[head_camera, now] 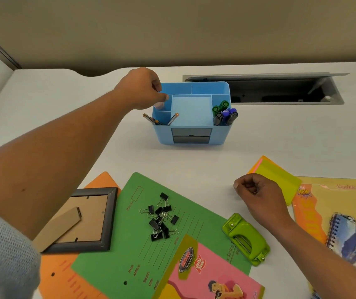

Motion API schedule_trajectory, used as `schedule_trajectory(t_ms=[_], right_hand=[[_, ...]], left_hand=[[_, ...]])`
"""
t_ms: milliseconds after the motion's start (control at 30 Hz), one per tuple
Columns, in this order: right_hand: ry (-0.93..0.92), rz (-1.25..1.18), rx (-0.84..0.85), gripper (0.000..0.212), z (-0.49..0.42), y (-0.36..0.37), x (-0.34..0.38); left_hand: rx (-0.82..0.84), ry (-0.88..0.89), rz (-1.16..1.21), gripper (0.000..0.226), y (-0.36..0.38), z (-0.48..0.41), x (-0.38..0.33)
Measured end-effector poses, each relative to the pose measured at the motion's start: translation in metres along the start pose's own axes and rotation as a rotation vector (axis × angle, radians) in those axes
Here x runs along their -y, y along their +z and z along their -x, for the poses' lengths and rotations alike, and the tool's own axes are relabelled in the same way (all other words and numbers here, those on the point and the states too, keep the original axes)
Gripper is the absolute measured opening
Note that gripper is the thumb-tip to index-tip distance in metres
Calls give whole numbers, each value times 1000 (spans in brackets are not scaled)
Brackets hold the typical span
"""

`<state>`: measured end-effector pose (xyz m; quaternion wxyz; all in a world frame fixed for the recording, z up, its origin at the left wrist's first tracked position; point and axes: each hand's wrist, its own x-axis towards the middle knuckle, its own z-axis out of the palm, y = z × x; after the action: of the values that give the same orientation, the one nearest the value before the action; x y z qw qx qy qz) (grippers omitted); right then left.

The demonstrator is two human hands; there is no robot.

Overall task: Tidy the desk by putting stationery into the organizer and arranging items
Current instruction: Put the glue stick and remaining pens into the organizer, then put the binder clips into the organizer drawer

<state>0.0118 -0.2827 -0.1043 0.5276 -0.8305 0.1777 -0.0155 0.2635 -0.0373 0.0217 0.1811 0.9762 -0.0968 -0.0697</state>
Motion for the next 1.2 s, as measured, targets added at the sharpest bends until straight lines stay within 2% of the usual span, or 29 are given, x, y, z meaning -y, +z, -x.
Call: schedule_trajectory(t_ms=[133,333,433,500,600,767,867,933,1033,1200], right_hand=[[-15,13,-4,15,1,0,4],[-33,39,-6,13,4,-6,8],[-35,47,6,13,10,-6,9],[-42,57,20,14,15,-5,11],[-42,93,57,11,23,-3,12],[-60,168,152,7,27,7,24],[-60,152,172,7,15,21,42],[25,44,188,9,1,34,59],[268,-253,207,17,-25,52,87],[666,-797,123,13,-57,75,113]], left_hand=[[-101,16,31,31,-5,12,1],[-484,-16,276,27,-11,65,2],[-590,7,427,21,2,116,5],[-573,-25,505,19,23,151,11],[-438,-146,535,21,67,197,23],[-320,-269,430,39,127,258,41],[-260,-247,293,49,149,278,53],[-245,-214,236,53,159,287,57],[-236,-150,119,56,169,293,57],[-223,-137,51,57,174,293,57]])
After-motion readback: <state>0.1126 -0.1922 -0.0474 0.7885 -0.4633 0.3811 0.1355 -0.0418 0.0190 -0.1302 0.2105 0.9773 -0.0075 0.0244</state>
